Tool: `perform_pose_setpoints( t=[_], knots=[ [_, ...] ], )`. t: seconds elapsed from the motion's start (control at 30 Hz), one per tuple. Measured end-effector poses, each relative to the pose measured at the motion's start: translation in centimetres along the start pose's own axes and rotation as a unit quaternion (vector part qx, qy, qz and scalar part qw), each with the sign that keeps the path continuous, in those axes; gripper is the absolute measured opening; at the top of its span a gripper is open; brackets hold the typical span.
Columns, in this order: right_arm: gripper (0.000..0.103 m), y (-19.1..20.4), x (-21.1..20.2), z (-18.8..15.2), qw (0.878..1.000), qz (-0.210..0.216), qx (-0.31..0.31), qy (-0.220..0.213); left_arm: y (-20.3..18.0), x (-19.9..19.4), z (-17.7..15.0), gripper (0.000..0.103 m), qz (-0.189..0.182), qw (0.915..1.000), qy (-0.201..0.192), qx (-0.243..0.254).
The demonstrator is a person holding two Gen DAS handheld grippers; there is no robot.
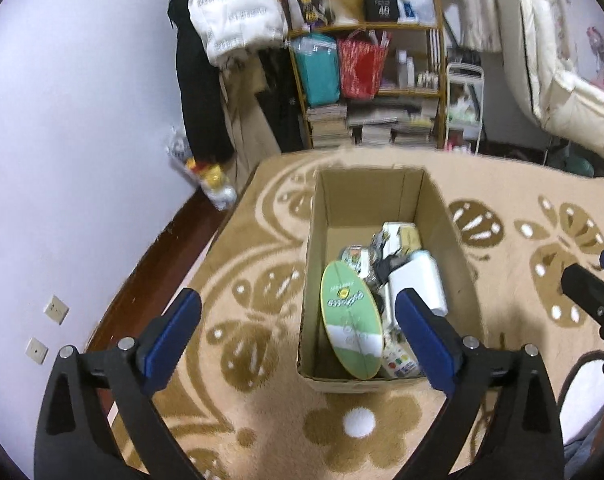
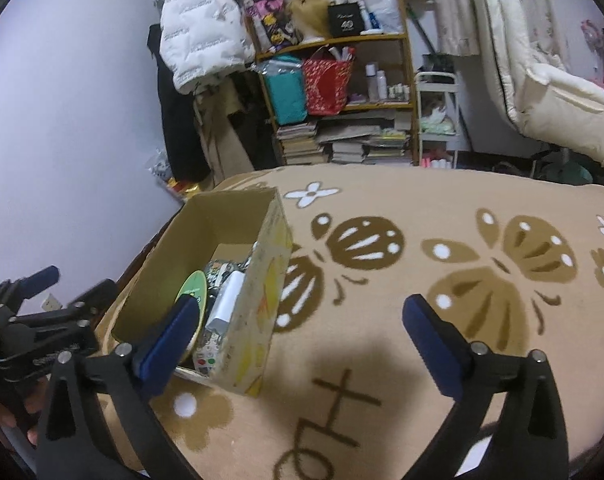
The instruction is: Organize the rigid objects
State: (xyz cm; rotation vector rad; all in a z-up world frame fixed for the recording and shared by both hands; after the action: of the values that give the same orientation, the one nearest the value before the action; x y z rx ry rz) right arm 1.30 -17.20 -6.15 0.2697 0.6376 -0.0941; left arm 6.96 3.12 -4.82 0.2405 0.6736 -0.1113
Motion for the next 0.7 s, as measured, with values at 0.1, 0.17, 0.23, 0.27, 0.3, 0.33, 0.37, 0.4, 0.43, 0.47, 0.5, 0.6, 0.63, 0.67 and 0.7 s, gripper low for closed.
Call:
perform_pose_setpoints(
  t=[0.1,0.17,0.23,0.27,0.3,0.33,0.37,0.4,0.43,0.47,0.5,0.6,0.63,0.67,0.7],
  knots=[
    [0.103,-0.6,-1.2,0.0,1.000,-0.006,0.004,-0.008,0.4,-1.5,0.4,0.097,-0.003,0.9998,-0.021,-0.007],
    [0.103,-0.9,-2.0,-0.2,1.000,-0.008,0.008,-0.018,0.7,-2.2,0.5,0.098,-0.009,0.9994,-0.029,-0.017],
    [0.103,-1.2,-2.5,-0.6,1.000,-0.011,0.009,-0.021,0.8,-2.9,0.5,0.098,-0.017,0.9988,-0.038,-0.026],
    [0.103,-1.4,-2.8,-0.8,1.000,-0.014,0.011,-0.022,0.9,-3.3,0.5,0.098,-0.019,0.9985,-0.043,-0.027],
    [0.103,-1.4,-2.9,-1.0,1.000,-0.014,0.013,-0.023,0.9,-3.6,0.6,0.098,-0.020,0.9983,-0.047,-0.027],
    [0.103,-1.5,-3.2,-1.1,0.999,-0.013,0.014,-0.026,0.8,-4.1,0.7,0.098,-0.023,0.9978,-0.056,-0.026],
    [0.103,-1.5,-3.6,-1.3,0.999,-0.012,0.015,-0.035,0.7,-4.3,0.7,0.098,-0.024,0.9976,-0.059,-0.025],
    [0.103,-1.5,-3.8,-1.4,0.999,-0.016,0.014,-0.041,0.6,-4.5,0.6,0.098,-0.025,0.9976,-0.061,-0.023],
    [0.103,-1.4,-4.0,-1.4,0.999,-0.020,0.010,-0.046,0.5,-4.6,0.4,0.098,-0.030,0.9977,-0.058,-0.019],
    [0.103,-1.3,-4.2,-1.5,0.999,-0.023,0.001,-0.049,0.3,-4.7,0.2,0.098,-0.038,0.9976,-0.055,-0.019],
    [0.103,-1.2,-4.3,-1.6,0.998,-0.033,-0.008,-0.052,0.2,-4.7,0.1,0.098,-0.042,0.9975,-0.053,-0.019],
    [0.103,-1.2,-4.4,-2.0,0.998,-0.044,-0.011,-0.054,-0.1,-4.8,0.0,0.098,-0.046,0.9973,-0.055,-0.013],
    [0.103,-1.2,-4.4,-2.1,0.997,-0.045,-0.009,-0.054,-0.3,-4.8,0.0,0.098,-0.047,0.9973,-0.055,-0.011],
    [0.103,-1.2,-4.3,-2.2,0.998,-0.046,-0.007,-0.053,-0.4,-4.7,-0.1,0.098,-0.048,0.9973,-0.054,-0.010],
    [0.103,-1.1,-4.3,-2.2,0.998,-0.045,-0.009,-0.052,-0.4,-4.8,-0.2,0.098,-0.048,0.9973,-0.054,-0.009]
  ],
)
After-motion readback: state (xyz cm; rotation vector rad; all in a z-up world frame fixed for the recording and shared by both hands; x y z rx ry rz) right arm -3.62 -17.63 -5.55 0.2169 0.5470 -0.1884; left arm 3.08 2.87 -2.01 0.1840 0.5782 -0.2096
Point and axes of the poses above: each gripper's, at about its wrist camera, not at the fingertips, and x roughly the way its jaws point, y to its left, z to its top, the point moved 8 cm from there along x, roughly the way its jaws point, and after that the axes turned 1 degree about -y, right-handed, at the moved point
